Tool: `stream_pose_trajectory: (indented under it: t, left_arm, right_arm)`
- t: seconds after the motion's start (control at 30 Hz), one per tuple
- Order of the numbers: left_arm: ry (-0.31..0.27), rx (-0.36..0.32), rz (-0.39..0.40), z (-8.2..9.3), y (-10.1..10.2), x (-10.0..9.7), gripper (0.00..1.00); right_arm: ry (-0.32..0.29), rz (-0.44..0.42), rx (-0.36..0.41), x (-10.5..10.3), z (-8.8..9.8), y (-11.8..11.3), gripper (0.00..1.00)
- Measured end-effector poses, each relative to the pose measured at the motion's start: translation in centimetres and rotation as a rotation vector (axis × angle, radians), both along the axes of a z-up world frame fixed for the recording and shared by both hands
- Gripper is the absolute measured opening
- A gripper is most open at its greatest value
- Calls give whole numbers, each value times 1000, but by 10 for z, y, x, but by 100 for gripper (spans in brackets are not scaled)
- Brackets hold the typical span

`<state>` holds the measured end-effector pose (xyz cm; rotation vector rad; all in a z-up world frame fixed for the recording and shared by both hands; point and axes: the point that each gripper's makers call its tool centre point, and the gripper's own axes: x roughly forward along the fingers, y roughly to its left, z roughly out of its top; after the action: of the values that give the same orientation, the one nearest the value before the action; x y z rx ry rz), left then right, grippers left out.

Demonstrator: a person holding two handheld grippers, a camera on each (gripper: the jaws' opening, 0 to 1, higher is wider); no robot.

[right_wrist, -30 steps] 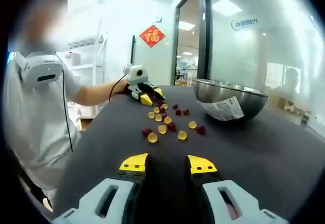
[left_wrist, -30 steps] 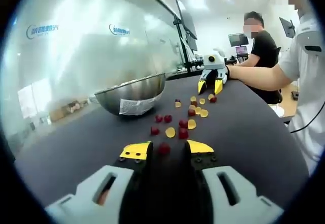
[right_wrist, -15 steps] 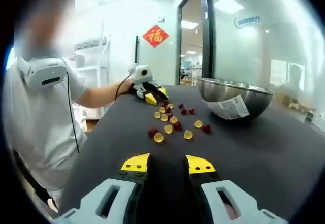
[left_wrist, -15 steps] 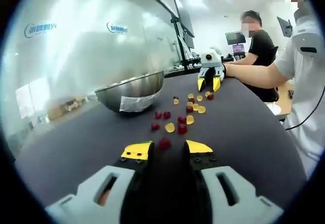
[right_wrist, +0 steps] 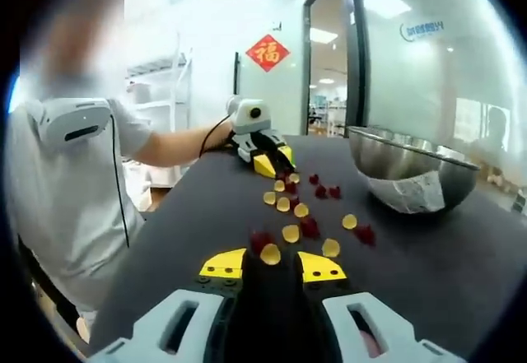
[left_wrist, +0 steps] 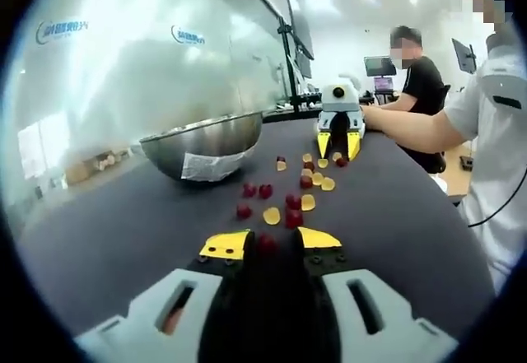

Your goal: Pick candy and put bowl

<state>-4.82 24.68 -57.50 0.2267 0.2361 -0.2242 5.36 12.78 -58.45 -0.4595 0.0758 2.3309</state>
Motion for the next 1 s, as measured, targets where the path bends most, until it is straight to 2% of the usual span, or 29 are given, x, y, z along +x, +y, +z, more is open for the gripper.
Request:
stream_pose_trajectory:
  t: [0.07, 0.17, 0.23, 0.4, 0.53, 0.63, 0.67, 0.83, 0.87, 0.9, 0.97, 1.0]
  left_arm:
    - [3, 4, -15, -1, -5, -1, 6]
    - [4, -3, -13, -1, -4, 0, 6]
    - [6, -6, -14, -1, -4, 0, 6]
    - [-3, 20, -16, -1, -7, 0, 4]
    - [3, 7, -13, -1, -6, 0, 3]
    - [-3, 33, -16, 0, -8, 2, 3]
    - [-14, 62, -17, 1, -8, 3, 3]
    - [-43, 94, 1, 6, -6, 10, 3]
    - [-54, 103, 0, 10, -5, 11, 2]
    - [-105, 63, 0, 23, -7, 14, 2]
    - [-219, -39, 13, 59, -6, 20, 2]
    - [-268, -68, 30, 77, -3, 24, 2]
  right_arm:
    - [8, 2, 0, 3, 0, -2, 15]
    - [1, 4, 13, 1, 0, -4, 13]
    - [-18, 5, 38, -1, 1, -4, 5]
    - [-16, 5, 38, 1, 1, -4, 5]
    - [-14, 3, 36, 2, 1, -3, 4]
    - [-14, 1, 38, 3, 1, -3, 4]
    - [-17, 1, 41, 3, 1, -3, 4]
    - [-14, -15, 56, 6, 7, -2, 4]
    - [-5, -22, 72, 7, 12, -1, 4]
    - [31, -21, 101, 7, 21, 0, 4]
    - [109, -37, 146, 13, 42, 3, 4]
    - [158, -58, 193, 18, 58, 8, 4]
